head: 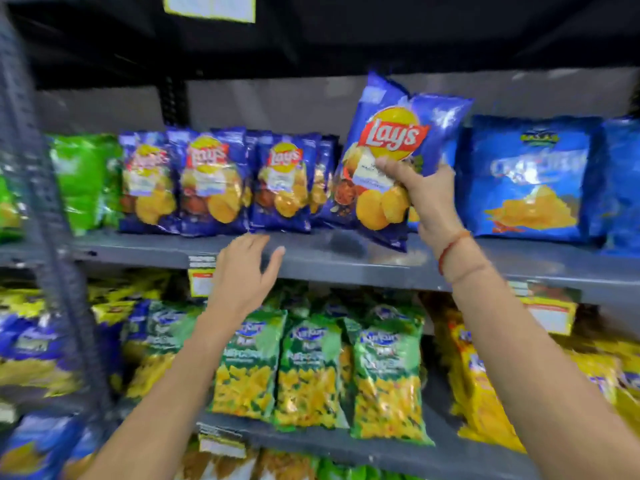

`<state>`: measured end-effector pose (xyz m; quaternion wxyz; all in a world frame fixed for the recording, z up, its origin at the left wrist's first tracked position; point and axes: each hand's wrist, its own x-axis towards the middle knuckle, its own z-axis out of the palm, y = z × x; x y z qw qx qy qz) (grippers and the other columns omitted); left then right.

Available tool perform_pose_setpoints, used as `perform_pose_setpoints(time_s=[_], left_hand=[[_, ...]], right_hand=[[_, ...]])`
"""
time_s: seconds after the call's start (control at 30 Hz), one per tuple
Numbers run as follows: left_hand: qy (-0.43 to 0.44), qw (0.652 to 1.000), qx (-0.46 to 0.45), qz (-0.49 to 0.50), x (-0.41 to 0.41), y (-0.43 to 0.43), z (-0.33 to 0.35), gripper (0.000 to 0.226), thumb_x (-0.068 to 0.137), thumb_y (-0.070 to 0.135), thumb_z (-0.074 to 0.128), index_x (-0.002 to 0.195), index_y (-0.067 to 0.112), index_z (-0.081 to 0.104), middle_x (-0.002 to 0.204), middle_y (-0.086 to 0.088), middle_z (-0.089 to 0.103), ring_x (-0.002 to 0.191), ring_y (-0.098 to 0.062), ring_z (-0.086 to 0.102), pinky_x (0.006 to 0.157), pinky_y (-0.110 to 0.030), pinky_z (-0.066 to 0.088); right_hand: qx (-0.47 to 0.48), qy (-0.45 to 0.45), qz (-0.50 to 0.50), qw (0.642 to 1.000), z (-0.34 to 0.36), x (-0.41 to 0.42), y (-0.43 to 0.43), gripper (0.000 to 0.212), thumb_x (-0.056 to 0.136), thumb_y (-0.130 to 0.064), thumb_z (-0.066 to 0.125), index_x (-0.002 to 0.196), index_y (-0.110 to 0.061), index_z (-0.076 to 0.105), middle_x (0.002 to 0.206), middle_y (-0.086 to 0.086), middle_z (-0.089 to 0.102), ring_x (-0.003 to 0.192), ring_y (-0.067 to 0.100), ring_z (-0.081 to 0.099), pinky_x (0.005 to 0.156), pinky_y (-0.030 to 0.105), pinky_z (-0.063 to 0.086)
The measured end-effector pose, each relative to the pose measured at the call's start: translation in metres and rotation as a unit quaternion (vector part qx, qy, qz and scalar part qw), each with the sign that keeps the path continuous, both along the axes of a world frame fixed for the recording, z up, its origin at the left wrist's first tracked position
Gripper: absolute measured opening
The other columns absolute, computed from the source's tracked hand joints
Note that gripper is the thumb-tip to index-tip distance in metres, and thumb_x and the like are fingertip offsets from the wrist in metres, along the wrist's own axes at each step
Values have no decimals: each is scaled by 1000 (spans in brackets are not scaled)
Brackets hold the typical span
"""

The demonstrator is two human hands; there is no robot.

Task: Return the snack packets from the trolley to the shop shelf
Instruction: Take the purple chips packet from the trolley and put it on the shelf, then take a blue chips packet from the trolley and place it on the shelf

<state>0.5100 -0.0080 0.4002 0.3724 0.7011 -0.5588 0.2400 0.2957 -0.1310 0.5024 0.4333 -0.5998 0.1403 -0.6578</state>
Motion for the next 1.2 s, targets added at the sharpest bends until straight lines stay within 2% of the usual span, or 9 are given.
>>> perform_pose_setpoints(time_s=[0.17,0.3,0.57,0.63,0.7,0.77,0.97,1.07,1.2], left_hand=[[-19,999,45,14,16,-5,-14,51,91,44,38,119,7,60,122,-11,65,118,-26,56,104,-41,34],[-32,999,39,12,20,-7,-21,47,93,43,41,123,10,58,125,-7,64,120,-22,54,109,-40,30],[-40,999,13,6,21,-8,-26,55,91,48,33,119,9,61,120,-6,67,115,-21,58,106,-38,33],[-44,999,10,5,22,-10,-26,56,90,49,31,118,9,61,119,-7,67,114,-21,58,105,-38,34],[-48,999,9,4,22,-11,-27,57,91,49,30,119,9,60,120,-6,67,115,-21,57,105,-38,33],[-53,999,5,6,23,-11,-28,57,91,49,31,119,9,60,121,-7,66,118,-21,55,106,-39,32],[-15,996,-74,-40,-13,-20,-29,44,91,36,47,120,5,60,130,-11,60,134,-24,41,112,-42,25],[6,984,-124,-128,-62,-30,-35,38,91,31,49,117,5,61,127,-11,62,132,-26,45,108,-41,32],[9,954,-157,-255,-144,-42,-65,34,91,27,50,112,5,63,124,-11,63,128,-25,48,106,-33,32]], right_hand=[[18,55,21,998,-6,80,-19,36,62,-11,86,94,-9,70,95,11,73,84,21,69,81,37,58],[32,96,23,995,-18,122,-33,39,62,-13,87,95,-12,68,93,6,73,84,18,68,84,41,58],[88,153,-7,984,-29,151,-46,68,62,-36,86,118,-10,59,118,8,68,110,25,63,96,46,53],[83,164,-11,983,-30,148,-45,73,64,-38,85,124,-11,55,121,8,66,109,22,63,92,40,55],[78,160,-15,984,-32,141,-42,71,66,-39,84,123,-11,53,117,5,66,97,14,64,78,25,55],[70,154,-40,985,-33,128,-38,68,68,-42,81,122,-12,52,108,3,63,91,11,61,72,18,49],[25,116,-86,989,-45,52,-15,45,76,-34,77,110,-14,57,96,4,65,82,9,61,71,18,51],[-10,89,-141,986,-63,-7,0,22,78,-20,76,94,-12,63,84,1,66,74,5,62,74,19,52],[-13,79,-252,964,-102,-100,24,12,80,-15,73,88,-12,64,78,-2,65,70,3,60,73,19,51]])
